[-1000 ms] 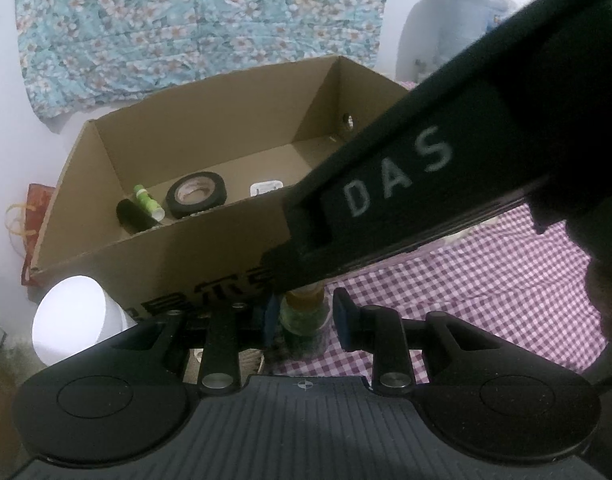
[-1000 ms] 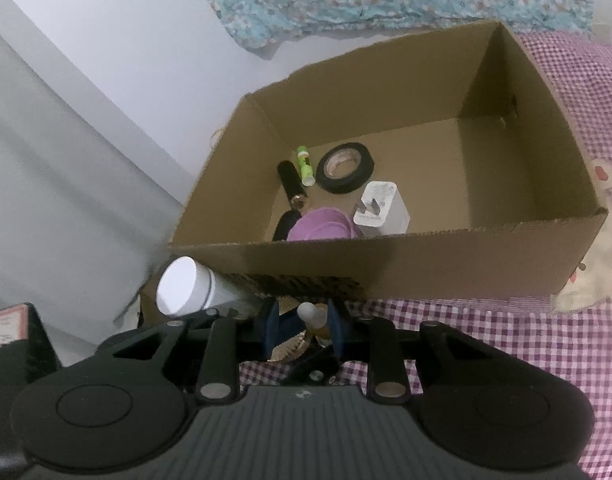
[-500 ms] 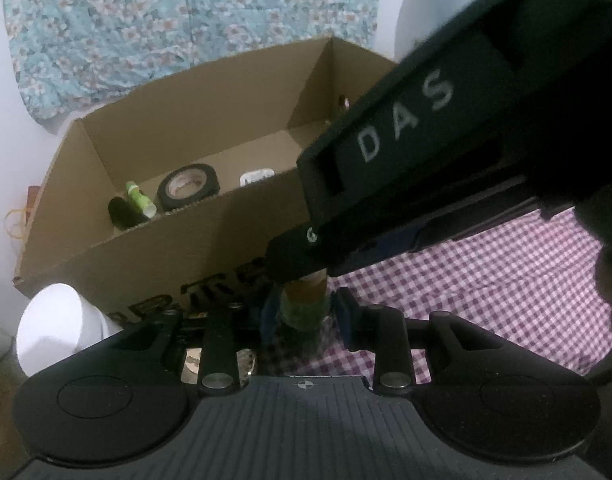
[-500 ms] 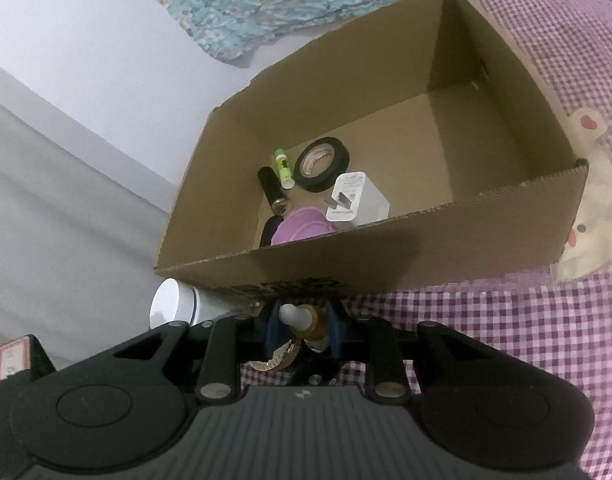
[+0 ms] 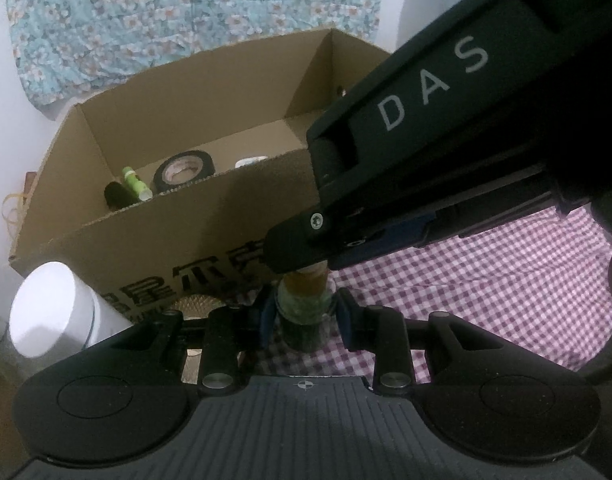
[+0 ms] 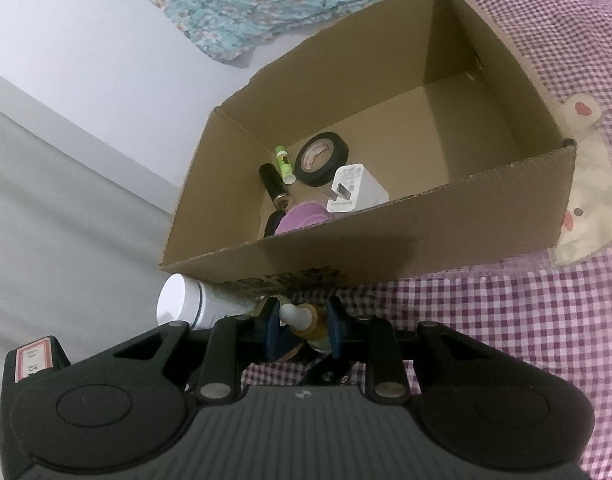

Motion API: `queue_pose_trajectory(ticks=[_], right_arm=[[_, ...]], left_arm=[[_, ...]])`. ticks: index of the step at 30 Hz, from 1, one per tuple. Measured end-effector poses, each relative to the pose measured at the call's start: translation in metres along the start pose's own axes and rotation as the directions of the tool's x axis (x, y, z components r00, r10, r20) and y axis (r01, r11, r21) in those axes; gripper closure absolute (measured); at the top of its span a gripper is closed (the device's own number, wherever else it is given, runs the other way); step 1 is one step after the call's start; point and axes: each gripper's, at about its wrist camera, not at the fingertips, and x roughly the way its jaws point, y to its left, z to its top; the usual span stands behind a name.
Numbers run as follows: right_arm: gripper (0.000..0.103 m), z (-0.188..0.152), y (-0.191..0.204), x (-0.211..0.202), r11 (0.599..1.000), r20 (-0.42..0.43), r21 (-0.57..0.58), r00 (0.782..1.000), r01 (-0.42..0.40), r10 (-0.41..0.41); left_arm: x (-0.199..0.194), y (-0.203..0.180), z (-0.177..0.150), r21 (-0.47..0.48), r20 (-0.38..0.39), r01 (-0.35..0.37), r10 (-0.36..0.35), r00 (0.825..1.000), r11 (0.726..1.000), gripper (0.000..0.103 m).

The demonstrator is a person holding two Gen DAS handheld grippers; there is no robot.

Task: Organize rigid objects
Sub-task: 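Carry the green dropper bottle into the box and open the right tool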

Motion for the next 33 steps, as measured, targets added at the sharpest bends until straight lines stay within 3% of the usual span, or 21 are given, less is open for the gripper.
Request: queue_pose_trajectory(ticks=[5, 10, 17, 21, 25, 33], right_arm=[[0.076, -0.002, 0.018, -0.023, 1.000, 0.022, -0.025, 1.000, -0.009, 0.010], [0.076, 0.005, 0.055, -0.061, 0.993, 0.082, -0.113, 0.995, -0.044, 0.053], [0.075, 0.053, 0.103, -0.087, 0.965, 0.159, -0.258, 0.984, -0.043, 0.086], [0.075, 0.095, 0.102, -0.068, 0.965, 0.140, -0.261, 0.987, -0.034, 0.073], [0.075, 0.140, 0.070, -0.027, 0.982, 0.085, -0.182, 0.994, -0.053, 0.070], [0.075, 0.179, 0.004, 0.046, 0.998, -0.003, -0.046, 0.999, -0.040, 0.040]], left_arm=[[-0.031, -0.004, 0.007, -0.005, 0.048, 0.001, 0.000, 0.999, 1.000, 0.072], [-0.077, 0.003, 0.031, -0.028, 0.146, -0.001, 0.005, 0.989, 1.000, 0.072], [-0.085, 0.027, 0.088, -0.094, 0.196, 0.039, -0.020, 0.980, 0.995, 0.072], [-0.052, 0.055, 0.118, -0.156, 0.151, 0.061, -0.037, 0.988, 0.986, 0.072], [-0.006, 0.074, 0.138, -0.187, 0.061, 0.041, -0.030, 0.998, 0.981, 0.072], [0.068, 0.092, 0.147, -0.236, -0.101, 0.010, -0.035, 0.994, 0.972, 0.072]])
